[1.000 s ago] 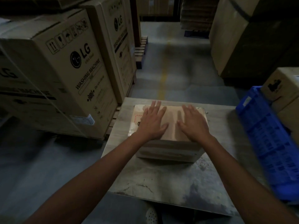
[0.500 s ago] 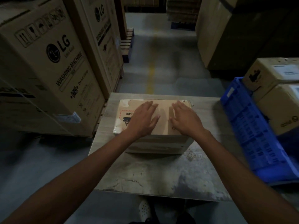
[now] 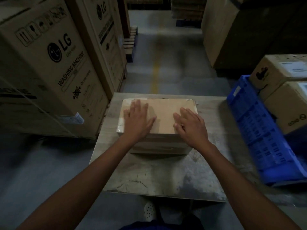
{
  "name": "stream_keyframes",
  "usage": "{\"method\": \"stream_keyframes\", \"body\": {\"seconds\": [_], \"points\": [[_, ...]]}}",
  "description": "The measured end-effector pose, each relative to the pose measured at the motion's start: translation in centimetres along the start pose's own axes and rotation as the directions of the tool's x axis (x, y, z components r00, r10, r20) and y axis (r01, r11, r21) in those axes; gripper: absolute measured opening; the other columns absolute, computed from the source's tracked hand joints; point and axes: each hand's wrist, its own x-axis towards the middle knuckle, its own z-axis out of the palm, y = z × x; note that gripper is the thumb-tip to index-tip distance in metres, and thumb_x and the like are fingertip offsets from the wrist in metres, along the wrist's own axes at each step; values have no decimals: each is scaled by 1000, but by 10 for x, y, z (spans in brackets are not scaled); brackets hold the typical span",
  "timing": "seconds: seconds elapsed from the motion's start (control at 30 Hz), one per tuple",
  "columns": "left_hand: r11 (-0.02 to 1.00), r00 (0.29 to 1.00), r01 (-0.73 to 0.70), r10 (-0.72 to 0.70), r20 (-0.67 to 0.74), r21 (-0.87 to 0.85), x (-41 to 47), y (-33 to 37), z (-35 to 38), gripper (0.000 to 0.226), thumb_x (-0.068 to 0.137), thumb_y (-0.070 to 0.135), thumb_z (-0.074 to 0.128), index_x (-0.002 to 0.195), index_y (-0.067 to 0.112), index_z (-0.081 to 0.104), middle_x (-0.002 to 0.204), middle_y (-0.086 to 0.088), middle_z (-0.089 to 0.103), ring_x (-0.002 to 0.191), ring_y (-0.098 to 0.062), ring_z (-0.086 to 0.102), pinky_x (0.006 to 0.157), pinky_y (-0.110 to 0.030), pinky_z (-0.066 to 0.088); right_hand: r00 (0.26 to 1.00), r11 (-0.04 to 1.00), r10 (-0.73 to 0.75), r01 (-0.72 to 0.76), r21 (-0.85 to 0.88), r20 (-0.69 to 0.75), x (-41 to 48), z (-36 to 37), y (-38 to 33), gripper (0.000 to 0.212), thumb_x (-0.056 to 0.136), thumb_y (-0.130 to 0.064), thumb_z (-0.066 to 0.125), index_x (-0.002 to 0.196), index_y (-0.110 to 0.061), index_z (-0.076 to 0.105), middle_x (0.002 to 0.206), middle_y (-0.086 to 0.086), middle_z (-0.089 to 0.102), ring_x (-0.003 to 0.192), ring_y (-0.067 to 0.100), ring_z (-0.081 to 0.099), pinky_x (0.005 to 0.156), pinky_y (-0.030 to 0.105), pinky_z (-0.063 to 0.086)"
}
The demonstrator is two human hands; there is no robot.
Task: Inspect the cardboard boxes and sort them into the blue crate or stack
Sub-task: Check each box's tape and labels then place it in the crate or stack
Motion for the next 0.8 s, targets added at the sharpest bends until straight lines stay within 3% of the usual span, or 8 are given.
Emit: {"method": "stream_keyframes", "body": {"seconds": [0.13, 0.27, 0.37, 0.47, 0.53, 0.63, 0.7, 0.8], "points": [[945, 965, 247, -260, -33, -215, 15, -18, -19, 68, 98, 47, 52, 154, 17, 27, 165, -18, 3, 152, -38, 4, 122, -56, 13, 972, 964, 212, -192, 186, -97, 7, 0, -6, 52, 95, -46, 57, 146, -34, 50, 167, 5, 22, 152, 26, 20, 116, 47, 28], [722, 892, 419, -440, 101, -550, 34, -27, -34, 75, 89, 54, 55, 153, 22, 31, 155, -16, 32, 129, -39, 50, 103, -54, 46, 852, 691, 524, -409, 596, -22, 23, -11, -7, 68, 93, -38, 67, 153, -29, 37, 155, 5, 41, 138, 31, 44, 105, 53, 47], [667, 894, 395, -438, 97, -631, 35, -25, -43, 73, 90, 53, 54, 153, 25, 31, 148, -11, 42, 112, -30, 63, 93, -49, 54, 817, 596, 577, -430, 678, 11, 27, -18, -8, 73, 90, -39, 70, 152, -26, 36, 144, 9, 51, 128, 33, 52, 100, 53, 50], [651, 903, 288, -429, -28, -702, 29, -20, -48, 61, 100, 42, 53, 155, 24, 33, 140, -4, 37, 106, -20, 58, 86, -40, 56, 780, 593, 624, -445, 671, -34, 22, -24, -8, 73, 89, -41, 70, 150, -26, 34, 141, 14, 43, 127, 35, 48, 99, 48, 48], [640, 897, 203, -424, -121, -741, 21, -18, -51, 55, 99, 46, 51, 150, 28, 40, 139, -5, 36, 109, -20, 56, 88, -41, 56, 762, 603, 641, -430, 672, -88, 18, -27, -9, 67, 91, -45, 66, 147, -28, 36, 139, 14, 41, 123, 32, 47, 91, 40, 45], [617, 873, 125, -441, -210, -777, 9, -23, -45, 36, 96, 50, 52, 122, 27, 60, 128, -9, 42, 111, -24, 53, 97, -48, 51, 744, 597, 652, -385, 704, -145, 9, -25, -9, 55, 93, -49, 63, 137, -21, 43, 132, 13, 46, 105, 24, 52, 79, 32, 40], [636, 848, 149, -476, -233, -758, -6, -26, -29, 21, 96, 44, 57, 99, 23, 58, 117, -8, 43, 101, -23, 52, 94, -47, 52, 726, 559, 680, -419, 716, -106, 0, -12, -7, 52, 93, -47, 65, 128, -15, 44, 127, 13, 49, 97, 24, 53, 75, 32, 41], [682, 845, 219, -490, -214, -697, -35, -36, 11, 23, 92, 35, 68, 95, 16, 55, 114, -6, 41, 99, -25, 54, 86, -39, 55, 706, 533, 708, -504, 680, -31, -19, 20, -5, 53, 86, -41, 75, 117, -12, 43, 125, 14, 51, 101, 30, 58, 75, 35, 45]]}}
